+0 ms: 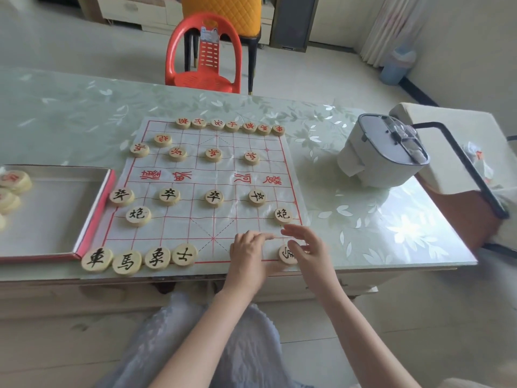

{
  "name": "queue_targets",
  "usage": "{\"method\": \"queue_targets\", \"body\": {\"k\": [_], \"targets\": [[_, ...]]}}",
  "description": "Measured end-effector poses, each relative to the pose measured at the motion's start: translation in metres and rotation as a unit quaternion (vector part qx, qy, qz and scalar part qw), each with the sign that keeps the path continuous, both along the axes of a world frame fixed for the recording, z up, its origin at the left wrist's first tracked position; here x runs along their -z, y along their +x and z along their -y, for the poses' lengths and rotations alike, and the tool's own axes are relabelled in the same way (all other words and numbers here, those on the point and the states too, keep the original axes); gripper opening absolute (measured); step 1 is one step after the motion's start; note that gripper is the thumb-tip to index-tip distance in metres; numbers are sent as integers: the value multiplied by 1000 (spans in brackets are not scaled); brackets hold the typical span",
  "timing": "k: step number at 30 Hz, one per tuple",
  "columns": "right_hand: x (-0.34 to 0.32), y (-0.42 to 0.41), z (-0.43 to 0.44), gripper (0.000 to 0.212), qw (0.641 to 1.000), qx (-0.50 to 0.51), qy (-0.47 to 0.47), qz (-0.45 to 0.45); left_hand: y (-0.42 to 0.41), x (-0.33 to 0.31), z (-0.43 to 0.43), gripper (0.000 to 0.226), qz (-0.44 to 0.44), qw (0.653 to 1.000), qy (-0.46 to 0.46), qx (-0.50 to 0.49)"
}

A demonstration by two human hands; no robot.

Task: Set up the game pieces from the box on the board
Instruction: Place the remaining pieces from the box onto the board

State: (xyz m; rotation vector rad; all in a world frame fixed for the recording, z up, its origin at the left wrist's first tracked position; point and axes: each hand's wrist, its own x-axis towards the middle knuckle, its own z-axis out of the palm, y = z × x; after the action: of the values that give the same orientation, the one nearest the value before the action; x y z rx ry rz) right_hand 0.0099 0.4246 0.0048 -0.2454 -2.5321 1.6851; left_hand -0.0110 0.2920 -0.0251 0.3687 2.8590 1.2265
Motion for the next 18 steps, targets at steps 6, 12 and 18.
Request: {"method": "queue_targets", "body": {"k": [6, 12, 18], "targets": [[-5, -9, 68, 32, 997, -81, 14, 6, 8, -17, 105, 39, -28, 990, 53, -130], [-11, -25, 133, 29, 989, -145, 10, 16, 17, -36, 231, 29, -25, 967, 57, -248], [-20, -39, 184, 31, 981, -192, 13, 22, 23, -39, 334, 32, -37, 935, -9, -353]]}}
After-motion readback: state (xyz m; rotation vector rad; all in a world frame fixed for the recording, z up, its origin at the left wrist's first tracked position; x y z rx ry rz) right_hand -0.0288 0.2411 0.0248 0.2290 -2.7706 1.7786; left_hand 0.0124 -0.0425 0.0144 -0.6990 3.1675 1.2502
